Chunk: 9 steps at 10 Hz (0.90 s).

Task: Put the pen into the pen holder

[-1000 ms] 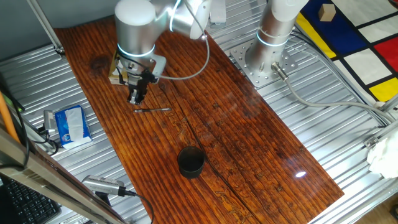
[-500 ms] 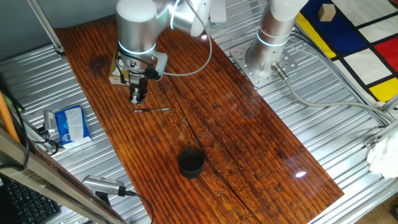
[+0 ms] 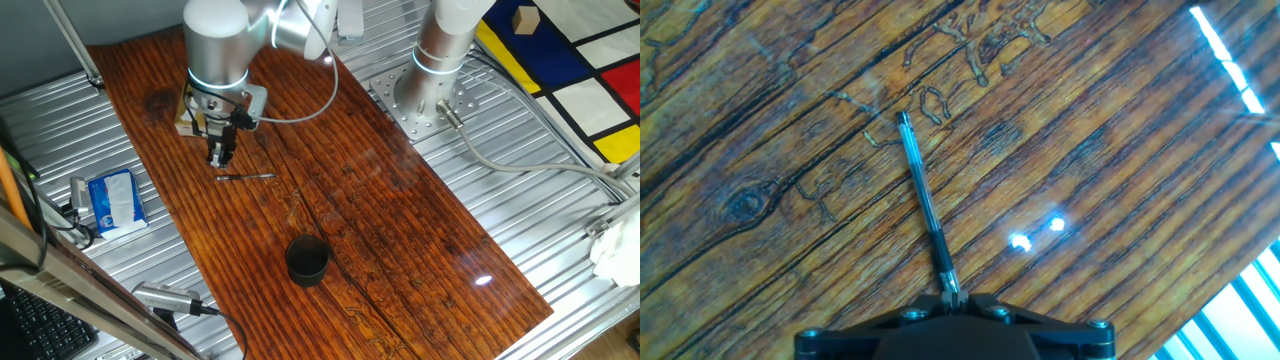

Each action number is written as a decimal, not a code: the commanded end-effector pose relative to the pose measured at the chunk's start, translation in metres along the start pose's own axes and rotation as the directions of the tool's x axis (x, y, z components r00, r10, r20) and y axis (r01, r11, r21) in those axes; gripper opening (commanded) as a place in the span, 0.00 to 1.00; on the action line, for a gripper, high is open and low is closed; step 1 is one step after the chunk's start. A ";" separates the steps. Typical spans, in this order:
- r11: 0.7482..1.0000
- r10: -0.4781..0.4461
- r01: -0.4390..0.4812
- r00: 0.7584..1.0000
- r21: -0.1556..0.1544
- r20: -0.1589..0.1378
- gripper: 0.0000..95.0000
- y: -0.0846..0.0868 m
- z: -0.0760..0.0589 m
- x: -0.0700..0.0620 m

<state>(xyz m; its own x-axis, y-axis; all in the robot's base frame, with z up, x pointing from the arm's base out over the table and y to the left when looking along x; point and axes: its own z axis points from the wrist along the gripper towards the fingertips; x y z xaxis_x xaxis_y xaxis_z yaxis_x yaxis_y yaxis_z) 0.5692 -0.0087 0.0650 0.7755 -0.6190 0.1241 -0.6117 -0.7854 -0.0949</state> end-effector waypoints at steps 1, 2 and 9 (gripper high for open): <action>1.000 0.013 -0.013 1.000 -0.007 -0.009 0.00 0.000 0.001 0.000; 1.000 0.005 -0.005 1.000 -0.022 -0.022 0.00 0.000 0.001 0.000; 0.999 -0.012 0.011 0.998 -0.030 -0.055 0.20 -0.003 0.004 0.000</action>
<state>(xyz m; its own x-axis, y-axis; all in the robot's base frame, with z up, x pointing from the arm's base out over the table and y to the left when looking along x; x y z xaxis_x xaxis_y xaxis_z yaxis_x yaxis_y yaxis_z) 0.5705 -0.0060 0.0606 0.7709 -0.6099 0.1837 -0.6095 -0.7901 -0.0656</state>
